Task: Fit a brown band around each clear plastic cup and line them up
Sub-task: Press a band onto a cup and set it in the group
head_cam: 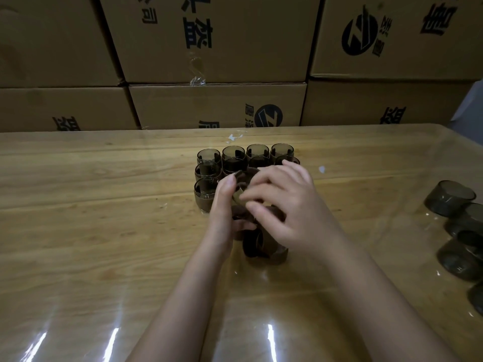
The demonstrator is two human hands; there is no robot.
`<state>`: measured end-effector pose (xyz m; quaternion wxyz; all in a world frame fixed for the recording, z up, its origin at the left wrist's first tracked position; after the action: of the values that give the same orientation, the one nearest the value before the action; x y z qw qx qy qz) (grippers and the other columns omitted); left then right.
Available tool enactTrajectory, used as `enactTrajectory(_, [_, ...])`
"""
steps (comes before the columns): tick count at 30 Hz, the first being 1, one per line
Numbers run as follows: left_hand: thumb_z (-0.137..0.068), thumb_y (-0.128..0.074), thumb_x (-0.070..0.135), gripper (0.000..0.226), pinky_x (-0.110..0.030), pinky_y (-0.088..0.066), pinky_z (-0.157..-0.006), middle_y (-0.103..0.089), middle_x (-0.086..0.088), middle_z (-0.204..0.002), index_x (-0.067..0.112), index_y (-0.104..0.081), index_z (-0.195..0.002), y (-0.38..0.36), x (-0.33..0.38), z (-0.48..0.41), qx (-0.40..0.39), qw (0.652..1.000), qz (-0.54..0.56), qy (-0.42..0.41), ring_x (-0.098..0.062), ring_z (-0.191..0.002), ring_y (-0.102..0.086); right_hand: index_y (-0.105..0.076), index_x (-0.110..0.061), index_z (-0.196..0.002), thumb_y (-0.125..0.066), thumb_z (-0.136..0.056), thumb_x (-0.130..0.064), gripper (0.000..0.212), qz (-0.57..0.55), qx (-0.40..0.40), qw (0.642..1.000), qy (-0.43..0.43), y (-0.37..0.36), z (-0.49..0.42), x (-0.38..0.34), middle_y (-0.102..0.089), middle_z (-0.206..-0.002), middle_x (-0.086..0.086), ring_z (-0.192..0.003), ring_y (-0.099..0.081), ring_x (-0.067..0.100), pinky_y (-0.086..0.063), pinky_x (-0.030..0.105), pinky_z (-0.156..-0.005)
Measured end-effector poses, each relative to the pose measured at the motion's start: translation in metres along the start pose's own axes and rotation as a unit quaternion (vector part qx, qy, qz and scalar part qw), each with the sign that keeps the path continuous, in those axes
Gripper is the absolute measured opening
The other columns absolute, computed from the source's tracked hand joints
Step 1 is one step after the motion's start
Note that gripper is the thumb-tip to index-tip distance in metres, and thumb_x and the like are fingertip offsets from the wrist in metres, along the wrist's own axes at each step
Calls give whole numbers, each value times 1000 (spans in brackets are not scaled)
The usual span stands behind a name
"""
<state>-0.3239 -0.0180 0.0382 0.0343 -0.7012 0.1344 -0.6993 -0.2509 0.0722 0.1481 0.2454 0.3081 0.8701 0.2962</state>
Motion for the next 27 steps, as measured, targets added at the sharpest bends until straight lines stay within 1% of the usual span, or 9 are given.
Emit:
enactTrajectory(3, [-64,-45,76,91,-24,-46,-48,-57,-22,-123,12,-53,-128,-2,1,1,11,1000,6,-17,-22,-89,-63,-55,-29,-120,-52,-94,-28,27,-203,102,967,-118,10,1,20,-50,-125,-2,-119,-52,11,-42,32,-103])
enactTrajectory(5, [-65,-47,73,84,-25,-46,-46,-57,-20,-127,17,-54,-128,-6,6,2,12,999,1,-38,-25,-96,-62,-45,-39,-127,-52,-93,-42,34,-281,80,928,-231,-1,4,36,-42,-134,-8,-121,-50,2,-43,15,-96])
enactTrajectory(8, [-67,-48,69,70,-25,-48,-46,-59,-16,-122,25,-55,-121,-12,11,6,17,997,-1,-75,-21,-93,-63,-47,-31,-134,-40,-83,-64,61,-339,-1,879,-335,-24,13,48,-52,-130,-11,-109,-53,-10,-39,-1,-80])
enactTrajectory(11, [-69,-48,67,71,-27,-50,-48,-58,-22,-119,20,-53,-123,-15,12,9,30,994,10,-100,-28,-92,-62,-55,-33,-125,-35,-76,-68,64,-357,-13,868,-344,-29,15,48,-63,-107,-21,-97,-56,-16,-39,-2,-71])
enactTrajectory(16, [-72,-49,62,74,-34,-55,-50,-62,-19,-113,8,-52,-123,-16,21,17,50,989,16,-139,-29,-90,-67,-62,-46,-89,-37,-82,-64,31,-350,38,871,-342,-21,14,48,-69,-86,-28,-84,-62,-13,-42,1,-64])
enactTrajectory(21, [-71,-46,62,64,-34,-56,-51,-65,-5,-105,14,-56,-113,-15,26,22,77,985,8,-156,-13,-82,-67,-64,-37,-100,-35,-87,-58,39,-345,73,869,-348,-22,16,50,-69,-82,-21,-80,-62,-14,-42,1,-58])
enactTrajectory(23, [-71,-43,64,61,-41,-58,-59,-62,-12,-115,20,-57,-111,-13,28,24,94,983,-10,-159,-20,-92,-68,-67,-25,-109,-36,-96,-49,41,-351,87,860,-360,-25,20,53,-69,-88,-14,-78,-63,-13,-44,3,-54])
enactTrajectory(25, [-73,-40,65,57,-59,-55,-73,-58,-19,-120,24,-58,-109,-10,30,25,111,980,-40,-163,-33,-101,-65,-67,-22,-112,-36,-101,-41,38,-356,95,853,-369,-27,24,55,-69,-88,-11,-75,-64,-12,-45,5,-51])
enactTrajectory(27, [-75,-39,66,56,-65,-52,-74,-57,-21,-120,26,-58,-109,-8,30,26,120,976,-61,-171,-36,-98,-64,-67,-23,-112,-34,-102,-40,38,-351,100,854,-371,-28,26,56,-69,-86,-11,-75,-64,-12,-45,5,-51])
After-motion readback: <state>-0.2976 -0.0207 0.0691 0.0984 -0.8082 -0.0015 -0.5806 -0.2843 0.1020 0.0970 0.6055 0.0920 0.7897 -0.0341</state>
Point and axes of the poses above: each hand's wrist, its own z-axis away from the middle knuckle, its own y-axis out of the back of the hand, x = y × z, the point moved 9 cm from there along -z, towards the middle knuckle
